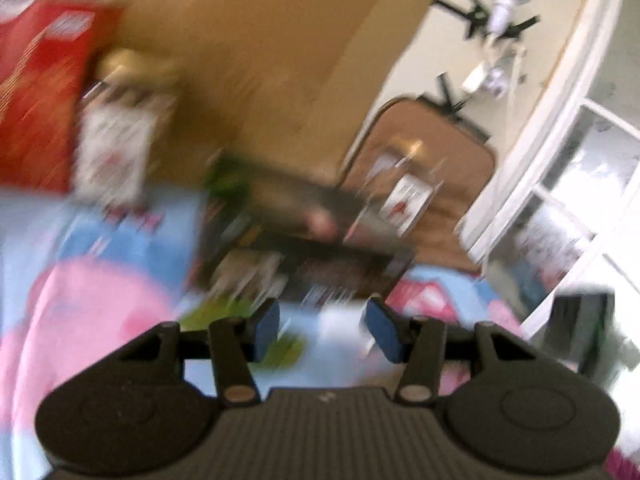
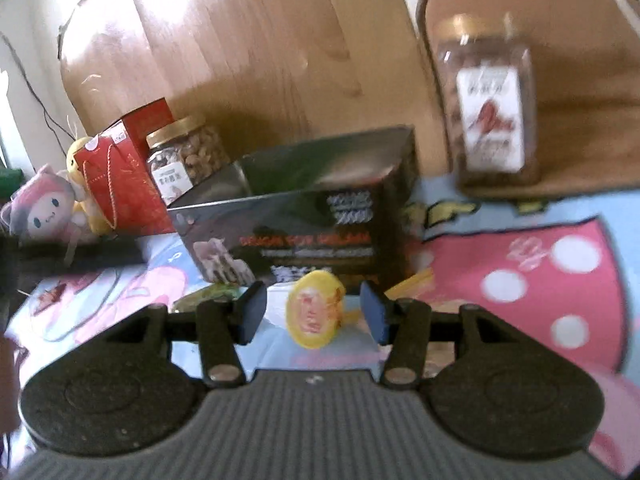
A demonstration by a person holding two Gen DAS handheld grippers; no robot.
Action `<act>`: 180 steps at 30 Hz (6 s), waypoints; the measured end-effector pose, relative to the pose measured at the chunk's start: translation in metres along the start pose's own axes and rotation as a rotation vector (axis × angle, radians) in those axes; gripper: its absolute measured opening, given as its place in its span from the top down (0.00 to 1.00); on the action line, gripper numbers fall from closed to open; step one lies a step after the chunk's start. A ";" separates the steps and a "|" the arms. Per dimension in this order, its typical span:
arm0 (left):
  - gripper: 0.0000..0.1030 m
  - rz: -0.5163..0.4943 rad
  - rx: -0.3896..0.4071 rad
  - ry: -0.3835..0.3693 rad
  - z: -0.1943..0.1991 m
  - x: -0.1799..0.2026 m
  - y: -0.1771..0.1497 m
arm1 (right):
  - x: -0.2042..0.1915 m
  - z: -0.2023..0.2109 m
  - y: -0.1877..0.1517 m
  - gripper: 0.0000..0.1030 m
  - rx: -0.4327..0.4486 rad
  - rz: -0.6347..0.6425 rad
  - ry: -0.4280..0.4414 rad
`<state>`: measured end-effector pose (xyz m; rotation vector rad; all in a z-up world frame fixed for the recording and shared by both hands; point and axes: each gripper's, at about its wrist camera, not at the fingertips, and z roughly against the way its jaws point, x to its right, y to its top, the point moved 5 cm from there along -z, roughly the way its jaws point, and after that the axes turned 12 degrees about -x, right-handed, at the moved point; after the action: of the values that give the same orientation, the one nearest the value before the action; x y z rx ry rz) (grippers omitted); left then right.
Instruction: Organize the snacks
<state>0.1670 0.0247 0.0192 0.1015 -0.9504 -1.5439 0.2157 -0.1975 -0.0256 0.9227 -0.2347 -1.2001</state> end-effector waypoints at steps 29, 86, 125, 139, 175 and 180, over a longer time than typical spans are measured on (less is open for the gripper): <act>0.46 0.204 0.035 -0.015 0.104 -0.085 -0.125 | -0.210 -0.004 -0.112 0.45 -0.153 0.507 0.226; 0.44 -0.047 0.038 0.001 0.013 -0.004 -0.015 | 0.058 0.064 -0.001 0.49 0.117 -0.137 -0.127; 0.30 0.189 0.100 0.033 0.085 -0.080 -0.067 | -0.198 0.002 -0.088 0.59 0.002 0.756 0.116; 0.34 0.120 0.010 0.133 0.059 -0.084 -0.071 | -0.173 -0.013 -0.091 0.29 -0.178 0.485 0.210; 0.47 -0.123 0.044 0.145 -0.074 0.036 0.100 | -0.036 0.000 0.051 0.37 0.237 0.306 -0.272; 0.47 -0.123 0.089 0.123 -0.041 0.025 0.085 | -0.016 0.016 0.041 0.35 0.272 0.194 -0.228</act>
<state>0.2509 -0.0089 0.0554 0.3205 -0.9290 -1.5888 0.2282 -0.1888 0.0190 0.9717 -0.6690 -1.1085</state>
